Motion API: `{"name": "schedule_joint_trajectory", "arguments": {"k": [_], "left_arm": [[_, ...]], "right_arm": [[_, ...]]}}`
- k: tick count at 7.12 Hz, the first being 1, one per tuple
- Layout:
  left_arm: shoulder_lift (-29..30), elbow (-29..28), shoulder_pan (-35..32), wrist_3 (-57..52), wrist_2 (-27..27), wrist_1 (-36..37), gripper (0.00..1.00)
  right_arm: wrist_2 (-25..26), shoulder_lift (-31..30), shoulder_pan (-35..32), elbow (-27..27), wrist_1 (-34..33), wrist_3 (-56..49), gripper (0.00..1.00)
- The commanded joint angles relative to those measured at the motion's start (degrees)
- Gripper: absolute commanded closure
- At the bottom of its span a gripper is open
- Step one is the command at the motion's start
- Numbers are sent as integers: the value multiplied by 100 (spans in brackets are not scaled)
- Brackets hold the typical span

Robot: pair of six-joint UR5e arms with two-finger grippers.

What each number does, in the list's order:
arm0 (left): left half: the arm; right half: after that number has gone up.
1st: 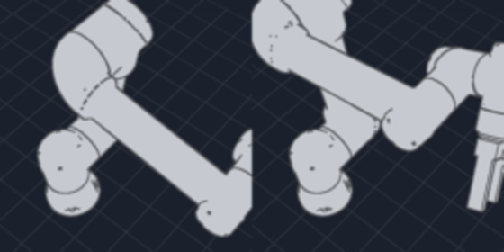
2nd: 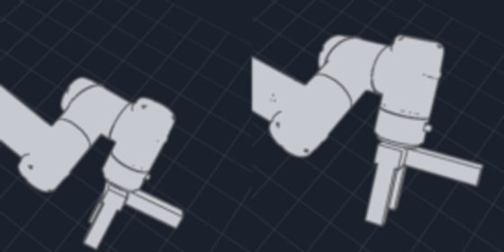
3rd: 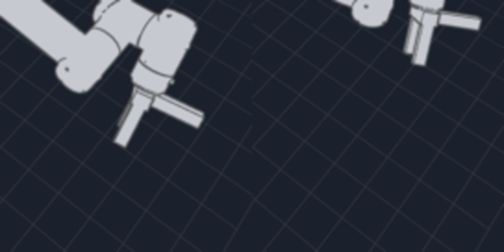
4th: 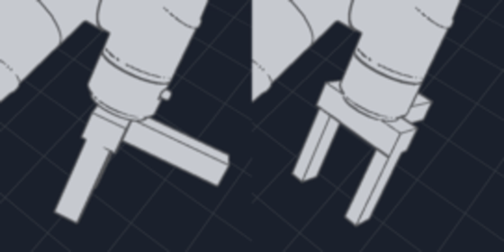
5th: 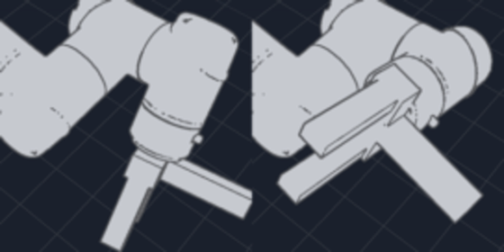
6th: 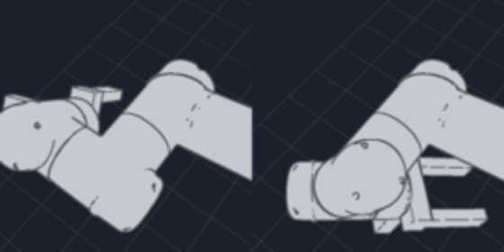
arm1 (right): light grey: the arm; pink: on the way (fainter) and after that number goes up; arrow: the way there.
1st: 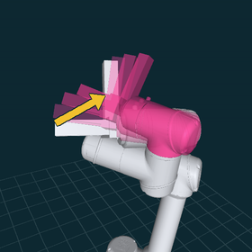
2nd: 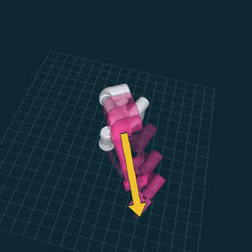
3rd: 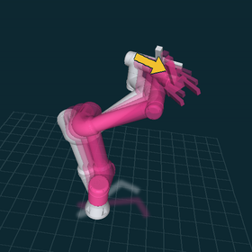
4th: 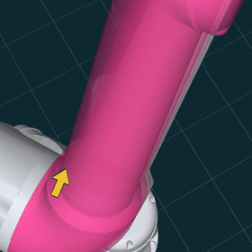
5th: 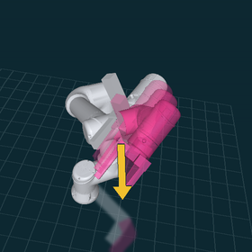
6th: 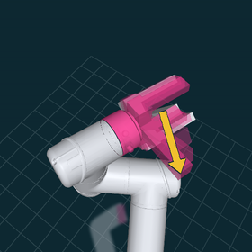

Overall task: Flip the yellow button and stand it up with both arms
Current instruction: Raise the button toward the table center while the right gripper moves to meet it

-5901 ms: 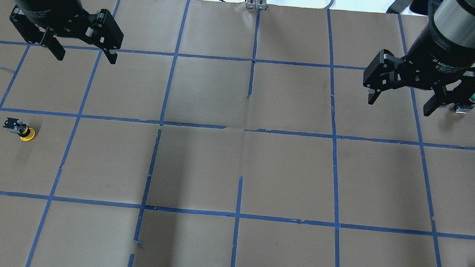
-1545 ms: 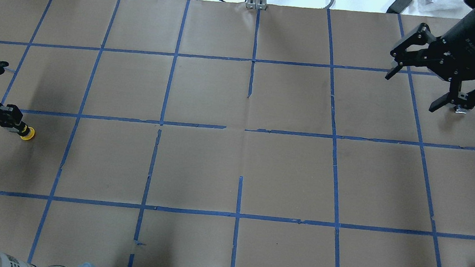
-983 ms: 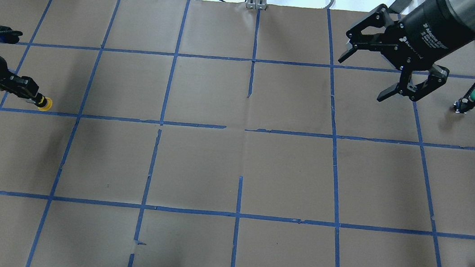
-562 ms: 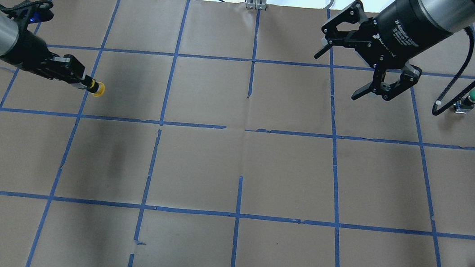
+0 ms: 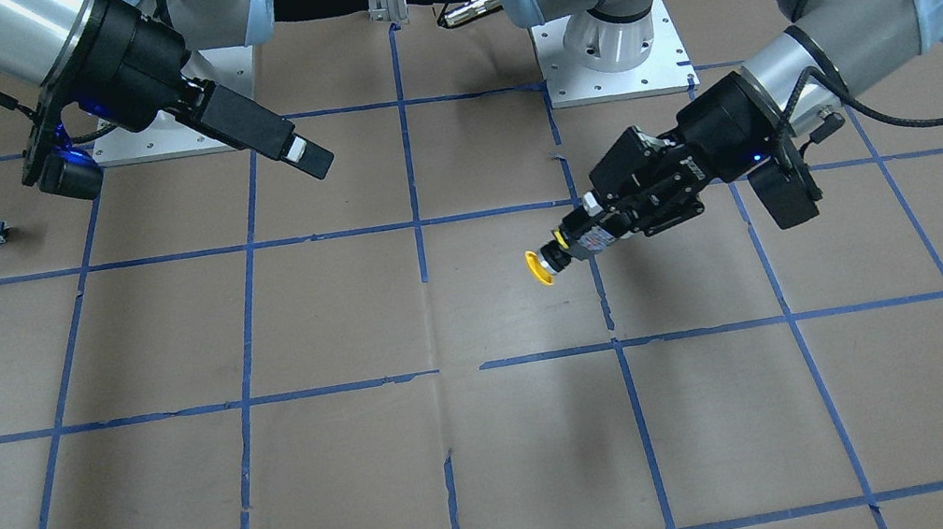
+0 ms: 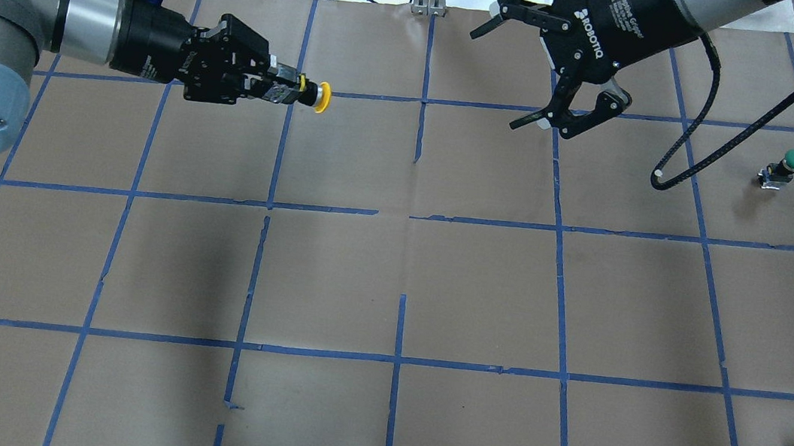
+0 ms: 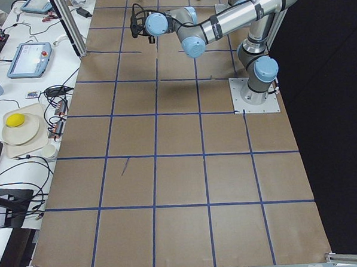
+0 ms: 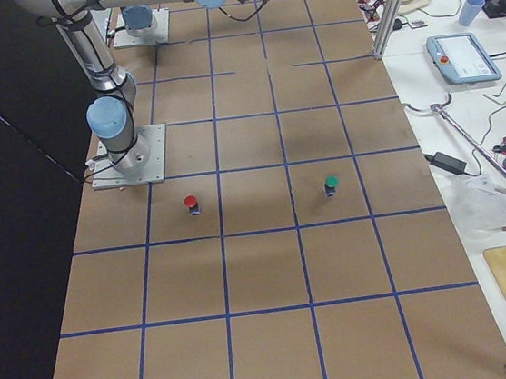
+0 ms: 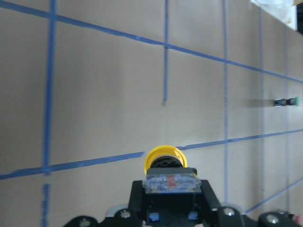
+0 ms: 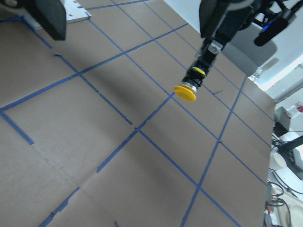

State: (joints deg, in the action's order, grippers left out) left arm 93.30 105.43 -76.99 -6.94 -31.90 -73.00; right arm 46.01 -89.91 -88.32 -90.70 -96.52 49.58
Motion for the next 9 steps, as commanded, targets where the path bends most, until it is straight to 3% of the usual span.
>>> {"name": "schedule_joint_trajectory", "arguments": {"k": [1, 2, 5, 9], "left_arm": [[-83, 21, -324, 465, 1514, -4, 93], [-92, 39, -386, 622, 2164, -4, 93], [-58, 48, -571, 781, 2800, 31, 95], [-40, 57, -572, 686, 2856, 84, 96]], "right_arm": [[-538, 288, -1, 0, -1415, 1669, 0], [-566, 342, -1, -9, -1909, 2208, 0], [-741, 333, -158, -44, -1958, 2693, 0], [-821, 290, -370, -53, -1958, 2855, 1]]}}
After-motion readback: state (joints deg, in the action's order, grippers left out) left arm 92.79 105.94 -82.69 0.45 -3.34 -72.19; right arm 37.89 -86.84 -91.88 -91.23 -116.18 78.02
